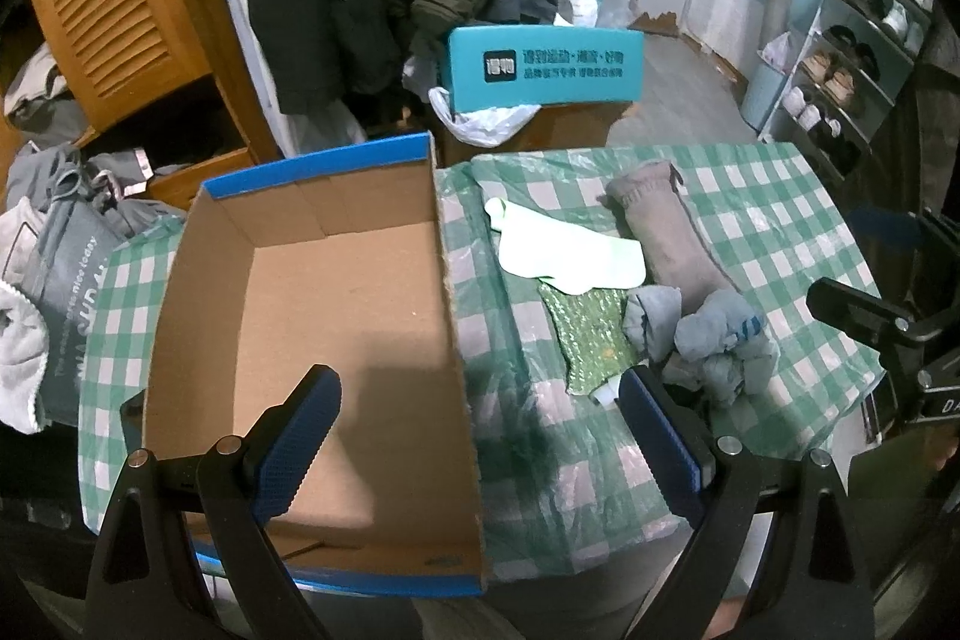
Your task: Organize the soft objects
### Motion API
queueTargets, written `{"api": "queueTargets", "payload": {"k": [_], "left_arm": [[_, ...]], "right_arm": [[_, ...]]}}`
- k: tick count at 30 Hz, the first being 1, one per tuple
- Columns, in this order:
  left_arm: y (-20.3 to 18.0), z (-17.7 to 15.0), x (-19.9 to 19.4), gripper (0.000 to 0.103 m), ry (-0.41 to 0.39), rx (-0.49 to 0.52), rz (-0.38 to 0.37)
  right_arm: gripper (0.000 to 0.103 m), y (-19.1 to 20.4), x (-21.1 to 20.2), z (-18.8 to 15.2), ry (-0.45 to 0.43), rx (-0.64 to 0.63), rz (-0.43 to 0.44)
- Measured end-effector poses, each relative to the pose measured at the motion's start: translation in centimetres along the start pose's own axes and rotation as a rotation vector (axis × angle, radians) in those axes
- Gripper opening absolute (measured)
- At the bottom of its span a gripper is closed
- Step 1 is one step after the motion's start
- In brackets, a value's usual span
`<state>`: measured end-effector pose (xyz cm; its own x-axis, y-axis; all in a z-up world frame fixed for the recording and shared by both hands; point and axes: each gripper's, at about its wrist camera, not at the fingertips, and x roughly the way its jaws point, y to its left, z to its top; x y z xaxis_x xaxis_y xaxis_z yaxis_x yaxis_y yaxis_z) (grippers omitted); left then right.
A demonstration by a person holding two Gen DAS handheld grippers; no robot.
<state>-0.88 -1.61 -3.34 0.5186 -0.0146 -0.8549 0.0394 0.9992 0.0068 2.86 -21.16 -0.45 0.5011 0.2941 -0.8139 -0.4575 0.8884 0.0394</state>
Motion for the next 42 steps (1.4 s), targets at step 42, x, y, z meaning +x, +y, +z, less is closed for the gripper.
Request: {"api": "queueTargets", "payload": {"k": [42], "left_arm": [[-5.6,1.2,10.4,0.095,0.243,0.031,-0.109]], "right_arm": [[0.101,-5.8,7.1,-2.3,0.173,0.037,-0.029]]}}
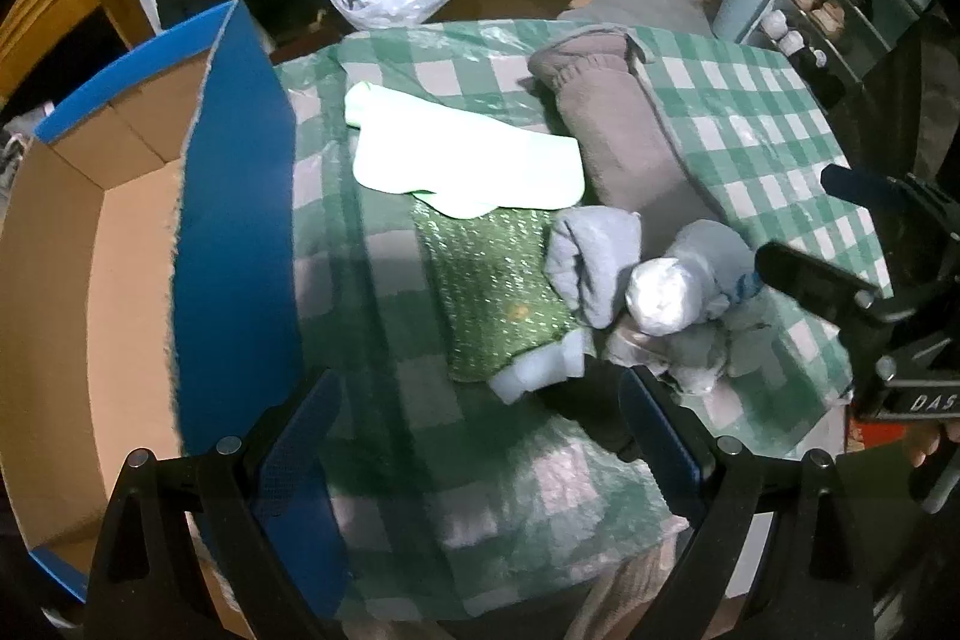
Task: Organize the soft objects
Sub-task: 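Lower the right gripper onto the white blue-striped sock and grasp it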
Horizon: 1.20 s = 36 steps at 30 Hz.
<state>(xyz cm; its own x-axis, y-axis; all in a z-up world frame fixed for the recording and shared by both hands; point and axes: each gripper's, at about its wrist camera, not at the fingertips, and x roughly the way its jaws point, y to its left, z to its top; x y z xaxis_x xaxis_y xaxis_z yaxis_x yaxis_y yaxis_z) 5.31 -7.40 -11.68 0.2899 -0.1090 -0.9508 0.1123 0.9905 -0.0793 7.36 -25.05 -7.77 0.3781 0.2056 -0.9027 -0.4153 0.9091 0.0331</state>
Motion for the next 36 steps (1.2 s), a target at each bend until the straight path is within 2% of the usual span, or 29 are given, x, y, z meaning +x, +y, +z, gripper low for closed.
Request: {"api": "queueTargets", "payload": {"k": [17,19,22,26,32,36], "left_arm": [[1.1,-0.3,0.6,0.095,-0.027,0.062,0.094],[1.1,-0.5,0.4,0.095,-0.028,0.061,0.080],[0.6,-0.9,-0.1,0.095,-0.023,0.040,-0.009],[-1.0,-1.0,0.4,0.095,-0.016,0.093,-0.029],[-1.7,-0.6,1.9,0.095,0.017,0.078,-0.093],[-1.5,-0.7,2.8,0.095,0.034,0.058,-0.107]], "right_arm": [[0.101,1.8,1.9,-0.4,0.051,-0.089,-0.020],[0.101,1.8,2.1,-0.5,0.056,-0.094,-0.022],[0.101,1.7,2.2,-0.5,0.061,-0.097,-0.029],[0.101,1.3,2.2,-0.4,0.056,-0.082,-0.030],[0.101,1.4,2.7,-0.7,0.063,-0.104,-0.039],[0.101,1.5,3.5,-1.0,0.085,-0.133,-0.051]]}}
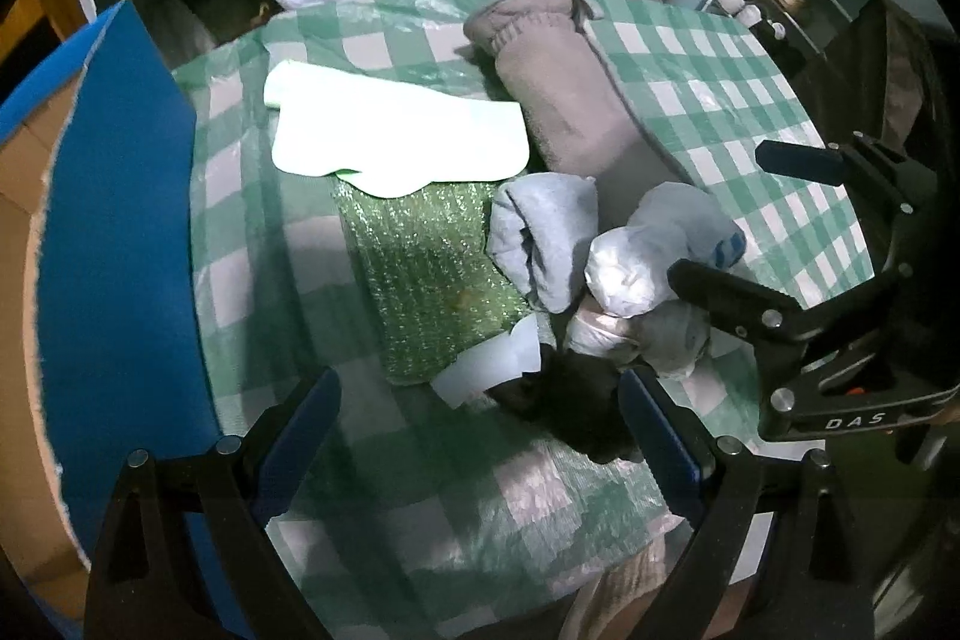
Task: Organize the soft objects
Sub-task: 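Lower the right gripper onto the white blue-striped sock and grasp it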
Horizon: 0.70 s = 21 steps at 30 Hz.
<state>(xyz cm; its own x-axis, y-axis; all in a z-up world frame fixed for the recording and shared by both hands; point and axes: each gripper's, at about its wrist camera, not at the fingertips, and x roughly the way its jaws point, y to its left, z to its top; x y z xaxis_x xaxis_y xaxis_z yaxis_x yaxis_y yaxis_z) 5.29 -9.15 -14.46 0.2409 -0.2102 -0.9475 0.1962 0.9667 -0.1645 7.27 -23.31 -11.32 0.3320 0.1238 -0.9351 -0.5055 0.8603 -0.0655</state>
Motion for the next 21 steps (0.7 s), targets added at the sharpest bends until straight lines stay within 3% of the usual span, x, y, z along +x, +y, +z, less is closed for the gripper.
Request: {"api": "queueTargets", "payload": {"k": [3,7,9,11,13,14,16,21], "left_arm": [[0.3,0.0,0.5,0.095,0.003,-0.010,-0.009],[0.5,0.0,1.1,0.093,0.008,-0.011,-0.018],[0.5,0.0,1.3,0.087,0.015,-0.006,-0.024],[0.4,0.1,1.8,0.083,0.025,0.004,-0.025],[0.5,0.0,2.0,0.079,0.027,0.010,-0.026],[0.4,0.0,2.2,0.076,0.029,0.013,-0.027],[0.4,0.0,2.4,0.070,0.033,0.019,-0.032],[0.0,0.1,2.5,0.044,0.031,0.050,-0.026]], "right_arm": [[0.101,0.0,0.8,-0.1,0.011,-0.006,-0.003],[0.092,0.0,1.5,-0.1,0.017,-0.014,0.014],[0.087,0.1,1.6,-0.2,0.018,-0.019,0.026],[0.071,0.3,1.8,-0.2,0.025,-0.025,0.053],[0.069,0.5,1.8,-0.3,0.031,-0.027,0.058],[0.063,0.6,1.8,-0.3,0.029,-0.029,0.056],[0.059,0.6,1.7,-0.4,0.031,-0.025,0.062],[0.055,0.1,0.8,-0.3,0.007,0.006,0.076]]}}
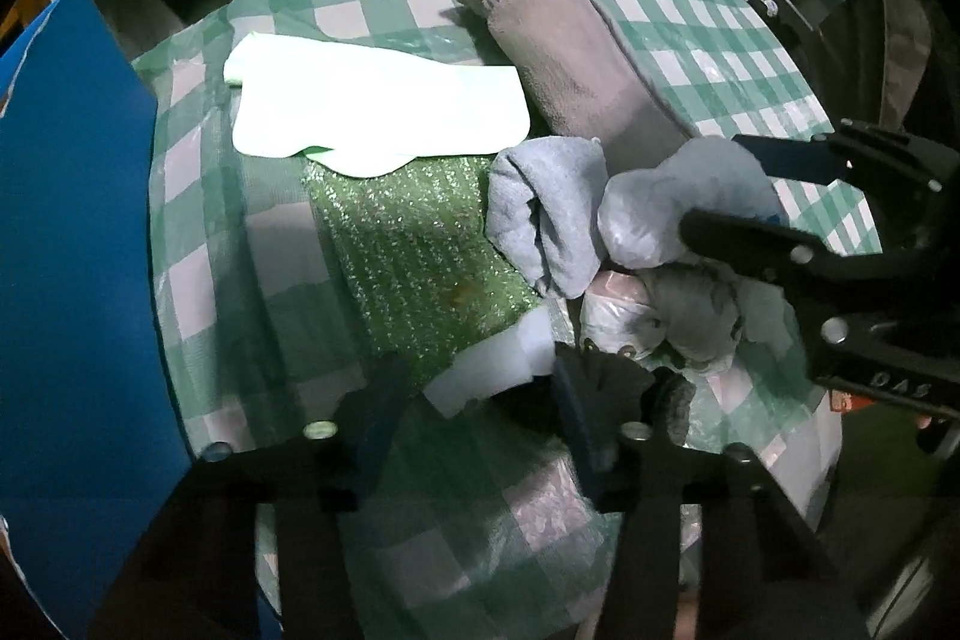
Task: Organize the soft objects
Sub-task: 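Lower the right gripper onto the white blue-striped sock and grasp it, then carry the striped sock into the cardboard box and open the right gripper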
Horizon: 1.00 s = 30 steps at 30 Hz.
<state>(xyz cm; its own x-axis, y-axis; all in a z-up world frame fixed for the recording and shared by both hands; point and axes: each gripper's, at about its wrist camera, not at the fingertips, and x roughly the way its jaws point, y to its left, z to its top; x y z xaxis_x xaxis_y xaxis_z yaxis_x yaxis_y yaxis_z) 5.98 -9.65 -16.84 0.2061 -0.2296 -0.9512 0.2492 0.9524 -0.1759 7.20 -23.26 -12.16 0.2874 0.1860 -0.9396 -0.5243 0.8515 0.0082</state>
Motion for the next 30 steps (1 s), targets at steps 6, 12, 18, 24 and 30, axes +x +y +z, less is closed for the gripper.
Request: {"api": "queueTargets", "payload": {"k": [6,12,18,24,30], "left_arm": [[-0.4,0.0,0.2,0.016,-0.001,0.037,-0.004],[-0.3,-0.2,0.1,0.010,-0.002,0.048,-0.016],[0.0,-0.1,-0.7,0.007,-0.020,0.036,-0.026],[-0.1,0.0,-1.9,0.007,-0.049,0.038,-0.029],[-0.1,0.3,-3.3,0.007,-0.081,0.030,-0.002]], "right_arm": [[0.055,-0.6,-1.0,0.4,-0.023,0.036,0.009],[0.055,-1.0,-2.2,0.7,-0.050,0.058,0.019],[0.055,-1.0,-2.9,0.9,-0.063,0.068,0.021],[0.055,-1.3,-3.7,1.0,-0.081,0.084,0.023],[0.055,-1.7,-4.8,1.3,-0.102,0.102,0.024]]}}
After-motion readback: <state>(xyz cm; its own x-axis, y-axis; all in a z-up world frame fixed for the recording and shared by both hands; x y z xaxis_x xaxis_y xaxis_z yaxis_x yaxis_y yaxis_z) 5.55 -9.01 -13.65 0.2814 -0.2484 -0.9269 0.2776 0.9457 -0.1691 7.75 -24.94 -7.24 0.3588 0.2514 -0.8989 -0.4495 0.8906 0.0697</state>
